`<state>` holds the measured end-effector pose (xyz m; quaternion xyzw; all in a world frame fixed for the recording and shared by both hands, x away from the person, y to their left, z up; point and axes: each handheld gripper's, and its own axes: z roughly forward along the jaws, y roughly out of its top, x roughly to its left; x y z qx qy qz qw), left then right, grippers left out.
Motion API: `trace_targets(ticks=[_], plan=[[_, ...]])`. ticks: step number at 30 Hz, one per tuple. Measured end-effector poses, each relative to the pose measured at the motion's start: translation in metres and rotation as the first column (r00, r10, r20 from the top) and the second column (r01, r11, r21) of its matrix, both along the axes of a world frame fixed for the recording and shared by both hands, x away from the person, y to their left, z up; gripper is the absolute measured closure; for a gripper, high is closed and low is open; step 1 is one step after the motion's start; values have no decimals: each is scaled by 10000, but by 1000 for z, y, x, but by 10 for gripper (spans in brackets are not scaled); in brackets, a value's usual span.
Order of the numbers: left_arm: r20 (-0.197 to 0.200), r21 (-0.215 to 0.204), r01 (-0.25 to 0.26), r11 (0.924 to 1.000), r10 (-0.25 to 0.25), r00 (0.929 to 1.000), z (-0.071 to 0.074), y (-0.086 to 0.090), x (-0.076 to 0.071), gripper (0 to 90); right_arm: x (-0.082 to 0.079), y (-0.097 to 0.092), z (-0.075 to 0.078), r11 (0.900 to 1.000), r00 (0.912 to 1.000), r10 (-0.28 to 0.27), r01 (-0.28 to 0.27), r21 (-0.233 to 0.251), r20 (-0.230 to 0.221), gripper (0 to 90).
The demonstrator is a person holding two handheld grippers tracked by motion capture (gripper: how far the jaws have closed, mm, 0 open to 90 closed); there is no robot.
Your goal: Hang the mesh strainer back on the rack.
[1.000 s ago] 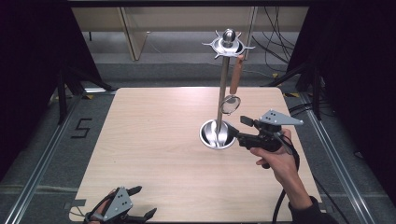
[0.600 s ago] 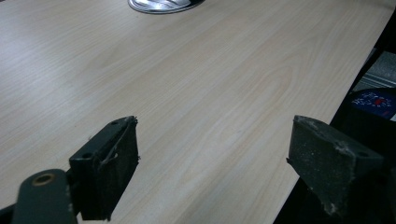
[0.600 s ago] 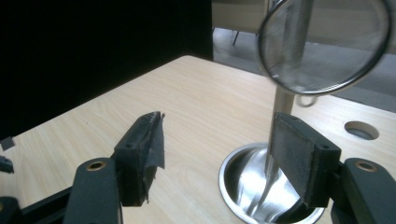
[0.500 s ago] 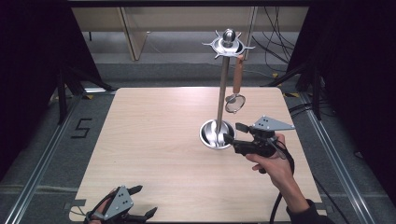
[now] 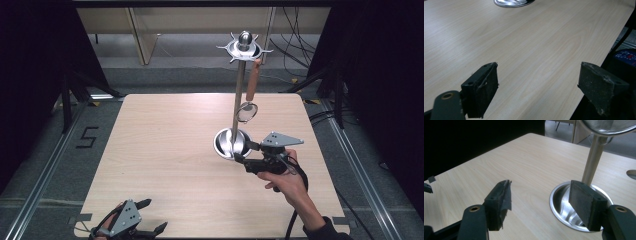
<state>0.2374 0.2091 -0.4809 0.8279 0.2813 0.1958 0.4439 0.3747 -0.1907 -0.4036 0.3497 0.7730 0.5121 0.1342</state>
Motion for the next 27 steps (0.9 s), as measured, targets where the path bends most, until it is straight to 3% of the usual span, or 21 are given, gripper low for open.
trace_targets(ticks=[1,2,3,6,7,8,9,10,12,14,15,17,19,26,27], plan=[[-254,-145,-123,9998,119,9996,0,-1,-1,154,2,-1,-1,9998,9999,58,-55,-198,163,346],[-169,-202,-96,9997,93,9998,0,-1,-1,155,0,1,-4,10000,9999,-29,28,-14,-103,346],[-169,-202,-96,9997,93,9998,0,-1,-1,154,2,-1,-5,9996,10000,18,-17,-285,34,346],[-175,-383,-119,9992,113,9998,0,-4,0,154,1,-2,-9,9995,9998,-32,26,-317,-181,345],[-175,-383,-119,9992,113,9998,0,-4,0,154,1,-2,-9,9995,9998,-32,26,-317,-181,345],[-98,-99,-32,9999,31,9999,0,-2,1,154,1,-2,-10,9996,9997,-23,16,-282,-242,345],[-60,-134,-70,9999,69,10000,0,-3,1,155,2,-3,-11,9996,9999,10,-14,-268,-147,345],[-32,-222,-8,9998,8,10000,-1,-3,0,154,1,-4,-12,9996,9993,-132,124,-242,-346,344],[109,6,82,10000,-82,9999,1,-2,0,154,2,-4,-14,9993,9999,-59,55,-366,-99,343],[114,-29,119,9999,-119,9999,1,-2,0,154,2,-5,-13,9983,10000,-60,58,-577,-45,342],[-68,-136,-35,9999,34,10000,0,-2,-2,154,1,-3,-15,9994,9997,-75,66,-352,-243,342],[-74,-197,-44,9998,42,10000,0,-2,-2,154,-1,-3,-15,9988,9990,-118,98,-475,-423,342],[83,-63,78,9999,-78,9999,1,-1,0,154,0,-2,-17,9988,9996,63,-75,-480,-260,340],[17,-1,81,10000,-81,10000,1,0,-1,154,-7,1,-21,9989,9983,187,-210,-411,-554,334],[17,-1,81,10000,-81,10000,1,0,-1,154,-7,1,-21,9980,9982,156,-191,-602,-575,333]])
